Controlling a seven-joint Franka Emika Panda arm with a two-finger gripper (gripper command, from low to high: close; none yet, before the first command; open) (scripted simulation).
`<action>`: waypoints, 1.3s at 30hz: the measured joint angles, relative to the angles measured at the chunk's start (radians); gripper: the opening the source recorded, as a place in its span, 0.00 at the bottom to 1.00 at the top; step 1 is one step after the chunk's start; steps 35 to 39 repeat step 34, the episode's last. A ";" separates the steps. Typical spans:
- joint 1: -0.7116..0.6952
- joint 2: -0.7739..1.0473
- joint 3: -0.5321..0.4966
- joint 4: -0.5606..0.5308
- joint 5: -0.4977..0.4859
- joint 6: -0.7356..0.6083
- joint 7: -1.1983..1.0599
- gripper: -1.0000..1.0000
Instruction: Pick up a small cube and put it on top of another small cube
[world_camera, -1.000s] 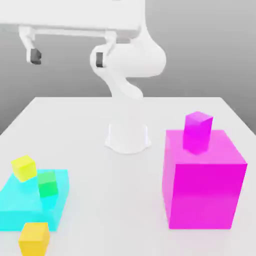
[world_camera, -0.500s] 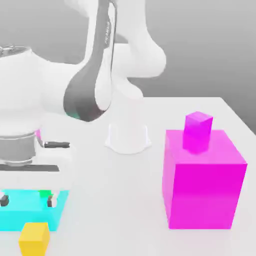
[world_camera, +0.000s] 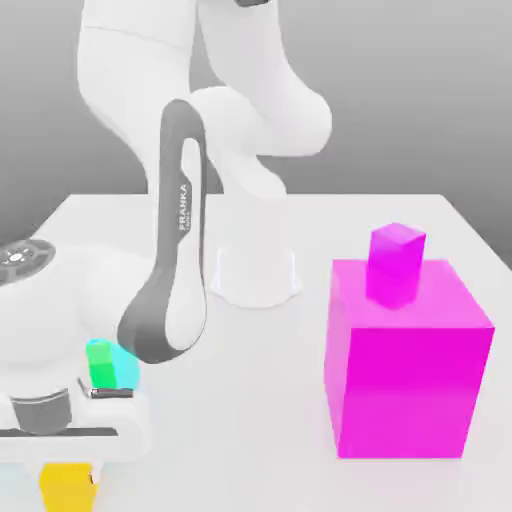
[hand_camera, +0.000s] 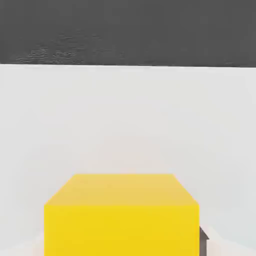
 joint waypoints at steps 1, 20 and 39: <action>0.007 -0.033 -0.010 -0.007 -0.014 -0.026 0.010 0.00; -0.022 -0.602 -0.104 -0.340 -0.249 -0.245 0.719 0.00; -0.028 -0.631 -0.099 -0.339 -0.262 -0.275 0.735 1.00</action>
